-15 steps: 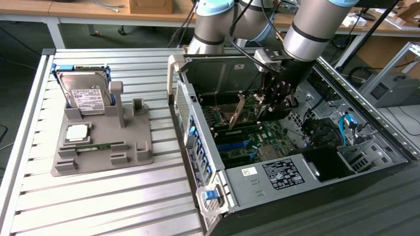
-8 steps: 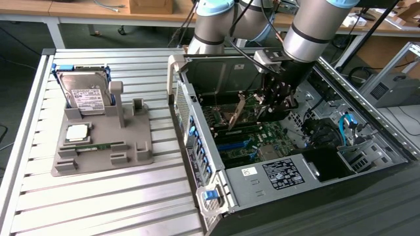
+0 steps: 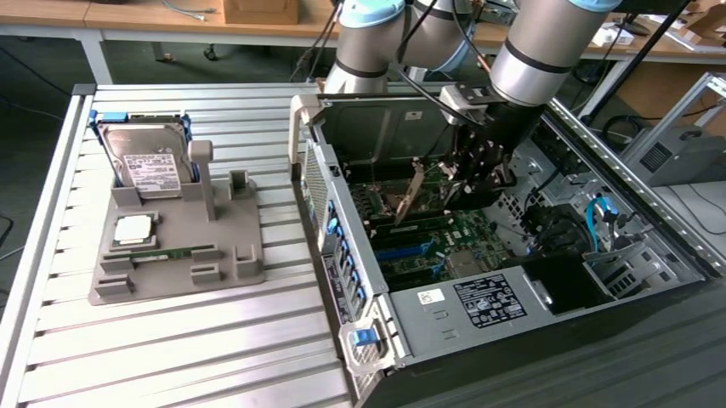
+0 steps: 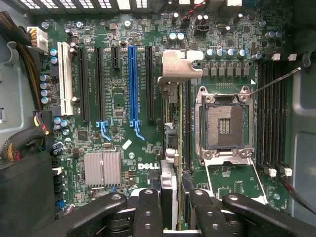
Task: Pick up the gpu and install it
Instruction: 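Insert the gpu into the slot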
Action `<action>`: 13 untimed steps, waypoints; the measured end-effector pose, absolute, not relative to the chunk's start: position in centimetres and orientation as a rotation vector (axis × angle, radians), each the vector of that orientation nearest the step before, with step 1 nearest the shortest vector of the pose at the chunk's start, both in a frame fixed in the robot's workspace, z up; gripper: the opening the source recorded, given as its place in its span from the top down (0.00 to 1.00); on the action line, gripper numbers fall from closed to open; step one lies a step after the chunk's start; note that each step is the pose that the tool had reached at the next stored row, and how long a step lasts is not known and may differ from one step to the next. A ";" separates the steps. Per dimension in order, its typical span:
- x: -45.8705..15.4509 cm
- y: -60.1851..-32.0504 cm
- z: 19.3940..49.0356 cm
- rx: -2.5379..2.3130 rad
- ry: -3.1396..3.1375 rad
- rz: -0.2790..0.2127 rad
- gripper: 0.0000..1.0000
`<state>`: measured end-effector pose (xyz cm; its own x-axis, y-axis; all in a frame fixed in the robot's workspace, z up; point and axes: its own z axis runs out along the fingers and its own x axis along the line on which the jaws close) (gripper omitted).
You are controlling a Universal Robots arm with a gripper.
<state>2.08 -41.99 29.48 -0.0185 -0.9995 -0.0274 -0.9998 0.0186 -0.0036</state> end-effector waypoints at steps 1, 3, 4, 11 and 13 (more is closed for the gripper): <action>2.1 -42.0 29.6 -2.185 2.226 0.026 0.73; 2.1 -42.0 29.7 -2.185 2.226 0.026 0.73; 2.1 -42.0 29.7 -2.185 2.226 0.026 0.73; 1.4 -42.2 29.7 -2.185 2.226 0.025 0.73; 1.2 -42.3 29.7 -2.185 2.226 0.025 0.73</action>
<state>1.19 -42.29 29.70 -0.0185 -0.9994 -0.0276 -0.9998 0.0186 -0.0042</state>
